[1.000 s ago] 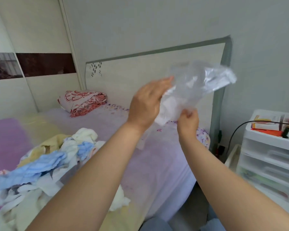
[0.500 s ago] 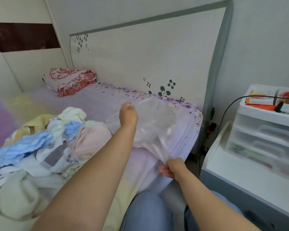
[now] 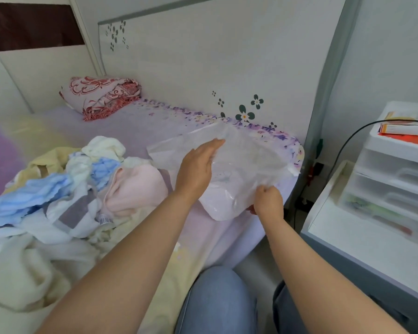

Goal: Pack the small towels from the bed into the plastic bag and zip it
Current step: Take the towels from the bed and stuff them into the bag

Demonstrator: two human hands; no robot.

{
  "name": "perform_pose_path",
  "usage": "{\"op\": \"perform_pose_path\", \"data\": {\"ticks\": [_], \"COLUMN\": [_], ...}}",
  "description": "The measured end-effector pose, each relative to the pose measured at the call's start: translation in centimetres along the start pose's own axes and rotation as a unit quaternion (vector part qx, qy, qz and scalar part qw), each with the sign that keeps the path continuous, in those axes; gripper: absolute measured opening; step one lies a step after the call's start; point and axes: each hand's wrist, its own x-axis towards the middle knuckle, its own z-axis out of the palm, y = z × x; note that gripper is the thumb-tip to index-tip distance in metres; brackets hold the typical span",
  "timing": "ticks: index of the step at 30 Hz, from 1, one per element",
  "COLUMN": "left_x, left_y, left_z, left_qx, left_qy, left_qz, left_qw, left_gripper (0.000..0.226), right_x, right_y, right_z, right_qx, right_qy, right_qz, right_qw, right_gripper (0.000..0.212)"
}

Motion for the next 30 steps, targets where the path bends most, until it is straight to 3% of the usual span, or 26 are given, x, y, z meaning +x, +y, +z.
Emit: {"op": "perform_pose_path", "data": {"ticks": [1, 3, 6, 9, 11, 13, 17, 20, 22, 24, 27, 29, 30], "left_x": [0.2, 1.3, 4.1, 6.1, 5.8, 4.3, 0.5, -1.2, -1.6, -1.9, -2.7, -3.7, -4.1], "left_y": [-0.6, -1.8, -2.2, -2.1, -3.0, -4.6, -6.6, -6.9, -6.6, -6.3, -6.2, -6.5, -6.7], "left_z": [0.0, -0.3, -0.6, -0.9, -1.5, -2.1, -2.5, -3.4, -4.6, -6.1, -9.2, -11.3, -12.1], "left_qx": [-0.027, -0.097, -0.144, -0.082, 0.050, 0.164, 0.117, 0.163, 0.211, 0.284, 0.427, 0.452, 0.444], "left_qy": [0.033, 0.131, 0.189, 0.203, 0.208, 0.128, -0.159, -0.202, -0.186, -0.185, -0.199, -0.193, -0.184], "left_qz": [-0.025, -0.106, -0.142, -0.106, -0.101, -0.151, -0.313, -0.281, -0.237, -0.194, -0.197, -0.245, -0.258], "left_qw": [0.999, 0.981, 0.961, 0.970, 0.972, 0.967, 0.929, 0.924, 0.930, 0.921, 0.860, 0.836, 0.838], "left_gripper": [0.057, 0.049, 0.047, 0.039, 0.028, 0.029, 0.054, 0.062, 0.064, 0.061, 0.061, 0.058, 0.053], "right_x": [0.2, -0.2, -1.5, -1.7, -0.4, 1.0, 1.1, -1.1, -2.6, -4.5, -6.9, -8.1, -8.3], "right_y": [0.4, 1.6, 3.8, 3.8, 3.0, 2.1, 0.6, -0.7, -1.4, -2.7, -5.2, -6.7, -7.1], "right_z": [0.1, 0.6, 2.2, 3.3, 3.1, 3.0, 4.1, 3.6, 3.8, 4.6, 6.9, 8.6, 9.7], "right_qx": [0.064, 0.124, 0.009, 0.037, 0.113, 0.109, -0.127, -0.380, -0.458, -0.443, -0.322, -0.231, -0.205], "right_qy": [-0.004, 0.021, 0.014, -0.035, -0.032, -0.059, -0.193, -0.255, -0.265, -0.241, -0.195, -0.225, -0.258], "right_qz": [0.036, 0.034, -0.065, -0.075, -0.062, -0.068, -0.036, -0.049, -0.080, -0.143, -0.269, -0.316, -0.328], "right_qw": [0.997, 0.991, 0.998, 0.996, 0.991, 0.990, 0.972, 0.888, 0.845, 0.852, 0.887, 0.892, 0.885], "right_gripper": [0.029, 0.045, 0.055, 0.040, 0.032, 0.032, 0.061, 0.030, 0.034, 0.036, 0.024, 0.017, 0.027]}}
